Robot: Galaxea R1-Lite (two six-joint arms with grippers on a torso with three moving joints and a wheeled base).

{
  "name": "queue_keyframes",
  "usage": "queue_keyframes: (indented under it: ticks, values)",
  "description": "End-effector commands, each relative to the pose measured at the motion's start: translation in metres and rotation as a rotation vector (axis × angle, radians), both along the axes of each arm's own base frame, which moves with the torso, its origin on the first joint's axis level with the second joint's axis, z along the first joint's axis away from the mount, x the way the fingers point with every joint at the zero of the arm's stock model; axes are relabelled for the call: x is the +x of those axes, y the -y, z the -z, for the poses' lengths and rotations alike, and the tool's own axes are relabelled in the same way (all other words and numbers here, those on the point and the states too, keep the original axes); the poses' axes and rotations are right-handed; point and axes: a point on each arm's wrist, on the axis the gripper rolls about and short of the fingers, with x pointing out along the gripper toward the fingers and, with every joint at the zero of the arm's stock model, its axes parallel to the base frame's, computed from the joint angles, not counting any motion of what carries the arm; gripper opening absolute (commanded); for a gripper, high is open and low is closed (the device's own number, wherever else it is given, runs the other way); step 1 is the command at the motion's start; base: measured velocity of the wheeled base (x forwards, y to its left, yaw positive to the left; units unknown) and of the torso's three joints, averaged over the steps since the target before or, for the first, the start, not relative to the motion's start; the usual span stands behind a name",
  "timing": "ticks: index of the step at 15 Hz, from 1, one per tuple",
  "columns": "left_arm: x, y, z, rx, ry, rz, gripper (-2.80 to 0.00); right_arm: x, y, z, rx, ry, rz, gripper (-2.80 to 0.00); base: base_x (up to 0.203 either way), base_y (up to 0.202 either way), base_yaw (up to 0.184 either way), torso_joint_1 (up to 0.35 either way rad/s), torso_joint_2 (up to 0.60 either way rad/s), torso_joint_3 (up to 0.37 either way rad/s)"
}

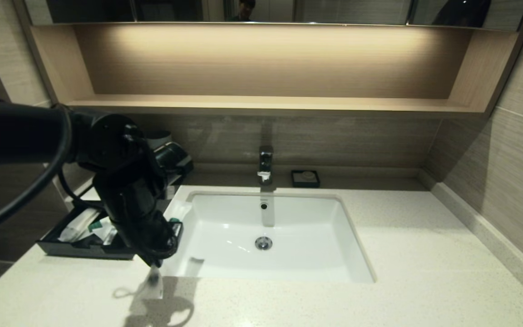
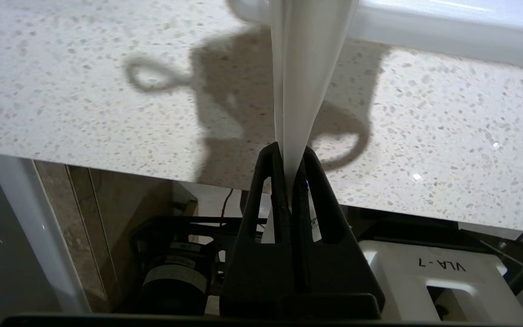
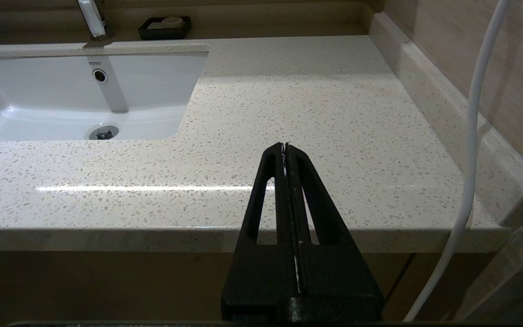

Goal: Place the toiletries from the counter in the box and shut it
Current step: Place the bathroom toiletry into the drawer

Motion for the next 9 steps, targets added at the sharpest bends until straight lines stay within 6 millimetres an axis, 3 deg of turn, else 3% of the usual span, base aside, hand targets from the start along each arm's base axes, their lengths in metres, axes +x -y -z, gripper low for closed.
queue_keyframes:
  ticks: [1,4,9]
  values:
    - [0.004,-0.031,-0.009,0.0,0.008,-0.099,-2.8,0.0,0.0,0.0,0.001,0.0,0.0,-2.8,0.0,0.0,0.0,0.0,0.0,0.0]
    - [0.01,-0.052,-0.008,0.027,0.005,-0.176,-2.8,0.0,0.0,0.0,0.001,0.0,0.0,-2.8,0.0,0.0,0.0,0.0,0.0,0.0]
    - [0.012,-0.071,-0.011,0.047,-0.019,-0.235,-2.8,0.0,0.0,0.0,0.001,-0.001,0.0,-2.8,0.0,0.0,0.0,0.0,0.0,0.0]
